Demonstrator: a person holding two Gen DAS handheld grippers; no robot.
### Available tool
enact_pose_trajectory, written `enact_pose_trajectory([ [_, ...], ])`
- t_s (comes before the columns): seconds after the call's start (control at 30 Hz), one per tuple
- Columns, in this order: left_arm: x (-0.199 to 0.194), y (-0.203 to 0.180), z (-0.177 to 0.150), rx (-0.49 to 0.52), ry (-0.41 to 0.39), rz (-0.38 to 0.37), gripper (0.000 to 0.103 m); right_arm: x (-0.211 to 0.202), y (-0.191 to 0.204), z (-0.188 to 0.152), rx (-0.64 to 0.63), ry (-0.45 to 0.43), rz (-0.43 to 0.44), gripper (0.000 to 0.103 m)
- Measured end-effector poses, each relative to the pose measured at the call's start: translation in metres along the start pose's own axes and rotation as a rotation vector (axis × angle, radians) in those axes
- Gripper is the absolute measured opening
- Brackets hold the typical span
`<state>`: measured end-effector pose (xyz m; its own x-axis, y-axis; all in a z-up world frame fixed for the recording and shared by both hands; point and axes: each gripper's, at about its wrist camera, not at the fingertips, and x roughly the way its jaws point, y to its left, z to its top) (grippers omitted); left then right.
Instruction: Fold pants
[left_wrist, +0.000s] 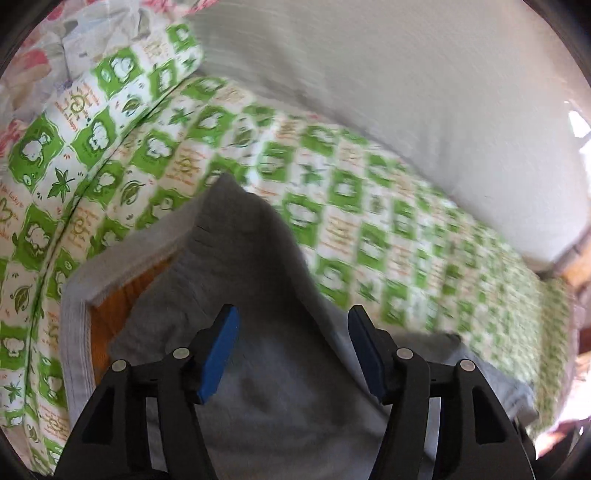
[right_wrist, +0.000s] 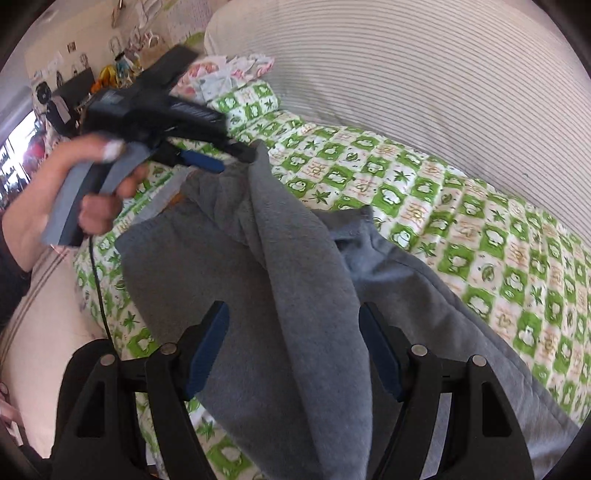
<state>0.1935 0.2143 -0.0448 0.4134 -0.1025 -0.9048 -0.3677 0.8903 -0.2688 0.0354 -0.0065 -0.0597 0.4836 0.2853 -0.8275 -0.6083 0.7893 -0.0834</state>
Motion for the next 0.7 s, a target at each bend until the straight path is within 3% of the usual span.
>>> enact_pose_trajectory([
  [0.1, 0.013, 0.007, 0.006, -0.035, 0.000, 0.047, 0.060, 0.010, 0.005, 0.002, -0.034, 0.010, -0.050, 0.074],
  [0.13, 0.015, 0.008, 0.006, -0.036, -0.005, 0.054, 0.052, 0.013, 0.005, 0.002, -0.050, 0.008, -0.076, 0.073],
  [0.17, 0.016, 0.009, 0.006, -0.035, -0.012, 0.048, 0.031, 0.016, 0.005, 0.003, -0.061, 0.009, -0.101, 0.072],
  [0.2, 0.017, 0.010, 0.005, -0.037, -0.008, 0.027, 0.020, 0.019, 0.003, 0.003, -0.063, 0.013, -0.109, 0.050],
  [0.23, 0.017, 0.011, 0.003, -0.038, -0.005, 0.004, 0.010, 0.022, -0.002, 0.003, -0.048, 0.030, -0.094, 0.020],
  [0.27, 0.013, 0.010, 0.000, -0.031, -0.020, -0.008, 0.008, 0.023, -0.004, 0.004, -0.033, 0.038, -0.080, 0.010],
  [0.4, -0.020, 0.007, -0.016, 0.017, -0.115, -0.033, 0.005, 0.009, -0.007, 0.002, -0.018, -0.004, -0.043, 0.004],
  [0.7, -0.101, 0.036, -0.068, -0.027, -0.272, -0.168, 0.004, -0.030, 0.016, -0.007, -0.054, -0.057, 0.067, 0.003],
])
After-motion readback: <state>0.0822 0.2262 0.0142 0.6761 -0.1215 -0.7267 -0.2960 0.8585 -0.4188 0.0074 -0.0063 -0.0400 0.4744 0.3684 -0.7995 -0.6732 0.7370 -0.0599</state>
